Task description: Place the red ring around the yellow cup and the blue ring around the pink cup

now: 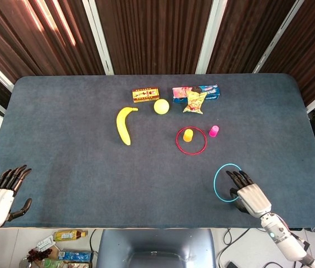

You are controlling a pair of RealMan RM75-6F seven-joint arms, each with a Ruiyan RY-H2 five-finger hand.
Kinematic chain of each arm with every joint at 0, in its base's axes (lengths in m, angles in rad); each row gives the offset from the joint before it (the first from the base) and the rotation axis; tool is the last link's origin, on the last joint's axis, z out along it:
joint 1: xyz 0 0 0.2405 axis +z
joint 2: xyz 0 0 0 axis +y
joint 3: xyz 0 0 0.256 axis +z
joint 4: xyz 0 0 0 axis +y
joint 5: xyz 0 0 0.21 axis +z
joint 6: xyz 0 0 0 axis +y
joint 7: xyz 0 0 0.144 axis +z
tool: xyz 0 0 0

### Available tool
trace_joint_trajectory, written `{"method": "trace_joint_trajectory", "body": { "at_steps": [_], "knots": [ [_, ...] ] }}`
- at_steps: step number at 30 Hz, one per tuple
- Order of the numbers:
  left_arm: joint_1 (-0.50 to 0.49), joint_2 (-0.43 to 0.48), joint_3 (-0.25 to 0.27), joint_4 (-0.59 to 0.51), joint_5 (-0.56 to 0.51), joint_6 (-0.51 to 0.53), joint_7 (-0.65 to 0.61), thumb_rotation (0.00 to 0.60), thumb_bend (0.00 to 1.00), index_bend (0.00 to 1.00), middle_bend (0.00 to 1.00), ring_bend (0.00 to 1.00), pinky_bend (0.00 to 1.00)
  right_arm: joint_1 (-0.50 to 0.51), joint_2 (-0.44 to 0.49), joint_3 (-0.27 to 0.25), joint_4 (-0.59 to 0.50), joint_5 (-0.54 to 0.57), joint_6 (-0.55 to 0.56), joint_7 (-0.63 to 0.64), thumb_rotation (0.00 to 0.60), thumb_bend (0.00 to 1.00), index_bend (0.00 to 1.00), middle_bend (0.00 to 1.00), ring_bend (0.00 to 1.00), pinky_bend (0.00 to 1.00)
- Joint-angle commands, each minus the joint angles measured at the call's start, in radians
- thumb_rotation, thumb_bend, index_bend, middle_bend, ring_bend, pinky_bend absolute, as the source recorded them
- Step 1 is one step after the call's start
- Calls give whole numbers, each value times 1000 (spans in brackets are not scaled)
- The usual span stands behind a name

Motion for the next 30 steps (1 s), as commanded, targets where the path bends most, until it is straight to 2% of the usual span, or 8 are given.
{"method": "trace_joint_trajectory", "body": {
  "at_steps": [1,12,17,24,30],
  "knots": [
    [0,0,0,0,0,1,0,600,419,26,0,0,58,-1,-3,2,3,-4,11,3,600,479,768,70,0,0],
    [0,0,0,-1,0,0,0,600,419,20,0,0,58,17,-2,31,-11,-3,30,11,600,478,791,79,0,0],
    [-4,-2,0,1,-3,-9,2,600,419,21,0,0,58,59,14,80,-34,18,16,10,600,478,791,79,0,0],
    [-11,-7,-1,0,-12,-26,14,600,418,23,0,0,58,179,45,199,-60,121,-133,17,600,479,791,84,0,0],
    [-19,-15,-5,2,-28,-47,29,600,418,23,0,0,58,288,32,281,0,217,-297,15,600,478,791,91,0,0]
  ]
}}
